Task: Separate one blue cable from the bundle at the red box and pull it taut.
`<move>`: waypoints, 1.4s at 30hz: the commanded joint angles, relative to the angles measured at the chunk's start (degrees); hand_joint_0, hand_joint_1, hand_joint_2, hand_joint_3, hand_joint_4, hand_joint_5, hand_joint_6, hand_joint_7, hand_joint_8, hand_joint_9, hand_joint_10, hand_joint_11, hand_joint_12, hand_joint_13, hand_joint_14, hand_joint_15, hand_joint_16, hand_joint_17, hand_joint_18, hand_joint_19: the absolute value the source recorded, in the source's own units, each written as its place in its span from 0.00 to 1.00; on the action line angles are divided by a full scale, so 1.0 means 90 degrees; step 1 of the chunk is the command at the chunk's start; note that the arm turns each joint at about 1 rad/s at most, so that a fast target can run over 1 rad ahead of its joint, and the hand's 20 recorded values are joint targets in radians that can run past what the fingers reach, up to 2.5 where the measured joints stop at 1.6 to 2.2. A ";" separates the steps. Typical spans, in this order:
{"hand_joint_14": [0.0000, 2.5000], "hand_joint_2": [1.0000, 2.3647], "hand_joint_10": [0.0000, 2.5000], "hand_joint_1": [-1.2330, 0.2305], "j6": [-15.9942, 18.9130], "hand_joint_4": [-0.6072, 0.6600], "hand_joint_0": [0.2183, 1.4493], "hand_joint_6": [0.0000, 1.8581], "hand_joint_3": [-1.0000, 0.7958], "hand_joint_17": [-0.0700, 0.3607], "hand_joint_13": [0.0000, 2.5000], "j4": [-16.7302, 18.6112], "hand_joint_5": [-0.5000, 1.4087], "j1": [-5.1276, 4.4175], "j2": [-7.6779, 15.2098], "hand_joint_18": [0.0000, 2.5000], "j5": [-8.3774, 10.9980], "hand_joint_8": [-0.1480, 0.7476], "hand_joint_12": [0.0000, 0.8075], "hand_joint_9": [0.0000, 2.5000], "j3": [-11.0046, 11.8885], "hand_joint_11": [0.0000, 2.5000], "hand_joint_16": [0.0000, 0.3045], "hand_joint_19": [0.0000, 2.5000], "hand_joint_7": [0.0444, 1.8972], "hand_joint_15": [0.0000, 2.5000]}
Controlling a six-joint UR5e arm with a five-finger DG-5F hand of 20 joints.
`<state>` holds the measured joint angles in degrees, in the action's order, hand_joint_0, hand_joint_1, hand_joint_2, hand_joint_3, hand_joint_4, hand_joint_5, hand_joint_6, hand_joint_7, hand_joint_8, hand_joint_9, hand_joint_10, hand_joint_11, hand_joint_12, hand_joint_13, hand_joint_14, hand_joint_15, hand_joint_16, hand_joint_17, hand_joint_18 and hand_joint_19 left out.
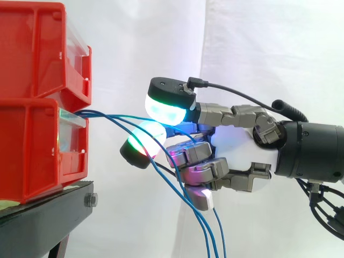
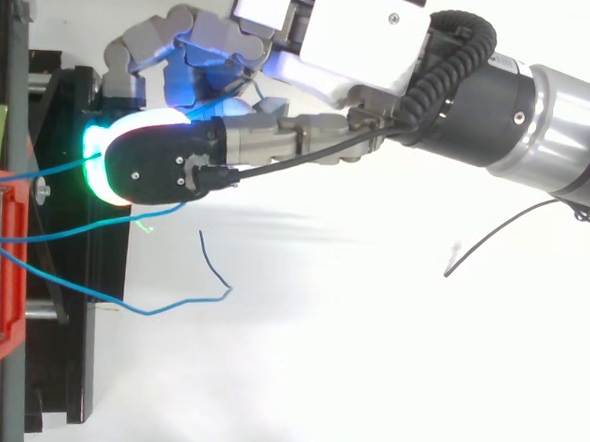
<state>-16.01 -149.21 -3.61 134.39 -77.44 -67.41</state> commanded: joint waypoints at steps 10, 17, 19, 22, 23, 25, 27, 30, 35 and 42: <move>1.00 0.01 1.00 0.38 -0.0018 0.58 0.30 0.47 0.47 0.48 0.35 0.0104 0.16 0.0000 -0.0001 0.49 0.0000 0.56 0.60 0.13 0.0000 0.90 0.20 0.35 0.53 0.70; 1.00 0.00 1.00 0.62 -0.0018 0.56 0.32 0.46 0.30 0.42 0.34 0.0104 0.17 0.0000 0.0009 0.47 0.0010 0.52 0.57 0.15 0.0000 0.89 0.16 0.45 0.52 0.71; 1.00 0.01 1.00 0.59 -0.0018 0.57 0.34 0.45 0.35 0.42 0.34 0.0104 0.17 0.0000 -0.0001 0.48 0.0010 0.52 0.58 0.15 0.0000 0.88 0.16 0.44 0.51 0.71; 1.00 0.01 1.00 0.58 -0.0018 0.56 0.34 0.44 0.40 0.42 0.34 0.0104 0.17 0.0000 -0.0001 0.47 0.0010 0.51 0.59 0.16 0.0000 0.88 0.16 0.44 0.50 0.71; 1.00 0.01 1.00 0.58 -0.0018 0.56 0.33 0.43 0.43 0.42 0.34 0.0104 0.18 0.0000 -0.0001 0.47 0.0010 0.51 0.59 0.16 0.0000 0.88 0.16 0.44 0.50 0.71; 1.00 0.01 1.00 0.56 -0.0018 0.55 0.33 0.43 0.47 0.43 0.35 0.0104 0.18 0.0000 -0.0001 0.48 0.0010 0.51 0.60 0.16 0.0000 0.87 0.17 0.43 0.50 0.71; 1.00 0.01 1.00 0.55 -0.0018 0.55 0.33 0.42 0.50 0.45 0.36 0.0104 0.18 0.0000 -0.0001 0.49 0.0010 0.53 0.60 0.17 0.0000 0.86 0.18 0.38 0.51 0.70; 1.00 0.01 1.00 0.52 -0.0018 0.56 0.33 0.42 0.54 0.49 0.38 0.0104 0.19 0.0000 -0.0001 0.50 0.0010 0.55 0.61 0.18 0.0000 0.84 0.21 0.31 0.50 0.69; 1.00 0.00 1.00 0.45 -0.0008 0.60 0.32 0.42 0.57 0.54 0.39 0.0104 0.19 0.0000 -0.0001 0.52 0.0010 0.58 0.62 0.18 0.0000 0.82 0.23 0.25 0.51 0.68; 1.00 0.03 1.00 0.37 -0.0018 0.62 0.31 0.45 0.55 0.54 0.38 0.0104 0.17 0.0000 -0.0001 0.53 0.0000 0.59 0.62 0.18 0.0000 0.84 0.24 0.24 0.51 0.68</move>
<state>-16.15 -148.27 -3.61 134.39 -77.41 -67.41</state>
